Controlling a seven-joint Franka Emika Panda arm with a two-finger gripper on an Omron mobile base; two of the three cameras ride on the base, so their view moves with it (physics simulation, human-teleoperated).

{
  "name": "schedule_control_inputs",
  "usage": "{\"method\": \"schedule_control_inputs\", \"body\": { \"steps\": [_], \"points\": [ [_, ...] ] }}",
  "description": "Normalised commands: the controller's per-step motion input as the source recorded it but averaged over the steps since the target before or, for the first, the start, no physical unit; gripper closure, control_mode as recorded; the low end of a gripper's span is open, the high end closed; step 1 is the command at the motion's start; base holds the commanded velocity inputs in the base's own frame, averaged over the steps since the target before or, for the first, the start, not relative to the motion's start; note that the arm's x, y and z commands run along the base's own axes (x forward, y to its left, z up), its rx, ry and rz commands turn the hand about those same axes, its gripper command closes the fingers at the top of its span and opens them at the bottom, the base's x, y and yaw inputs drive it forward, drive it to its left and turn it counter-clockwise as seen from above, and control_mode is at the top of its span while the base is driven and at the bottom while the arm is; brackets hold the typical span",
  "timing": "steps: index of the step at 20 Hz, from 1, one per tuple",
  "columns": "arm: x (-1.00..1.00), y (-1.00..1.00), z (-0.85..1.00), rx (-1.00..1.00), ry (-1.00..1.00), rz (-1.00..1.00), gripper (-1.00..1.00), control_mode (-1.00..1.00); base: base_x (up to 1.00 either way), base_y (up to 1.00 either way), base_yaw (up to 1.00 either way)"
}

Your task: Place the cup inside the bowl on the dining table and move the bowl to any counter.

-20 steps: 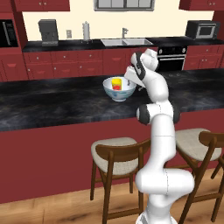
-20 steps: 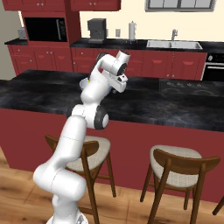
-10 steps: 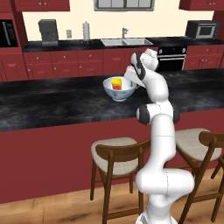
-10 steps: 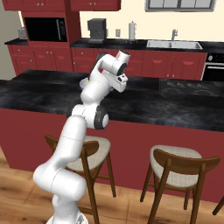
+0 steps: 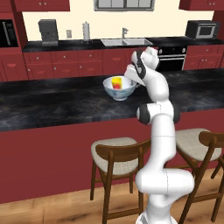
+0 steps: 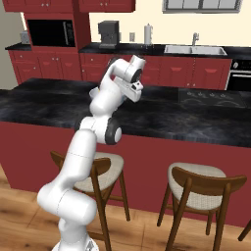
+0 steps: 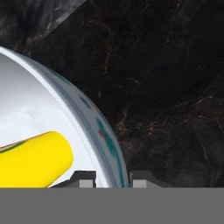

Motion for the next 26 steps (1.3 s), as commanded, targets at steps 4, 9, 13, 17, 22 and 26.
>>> {"method": "schedule_control_inputs", "body": {
  "steps": [4,9,13,17,22,26],
  "points": [
    [-0.17,0.00,0.21,0.02,-0.04,0.00,1.00,-1.00,0.00,0.00,0.00],
    [-0.23,0.00,0.16,0.04,-0.05,0.00,1.00,-1.00,0.00,0.00,0.00],
    [-0.36,0.00,0.18,0.05,-0.01,0.00,1.00,-1.00,0.00,0.00,0.00],
    [-0.53,0.00,0.25,0.04,-0.01,0.00,1.00,-1.00,0.00,0.00,0.00],
    [-0.69,0.00,0.33,0.04,-0.07,0.00,1.00,-1.00,0.00,0.00,0.00],
    [-0.77,0.00,0.29,0.04,-0.11,0.00,1.00,-1.00,0.00,0.00,0.00]
  ]
}}
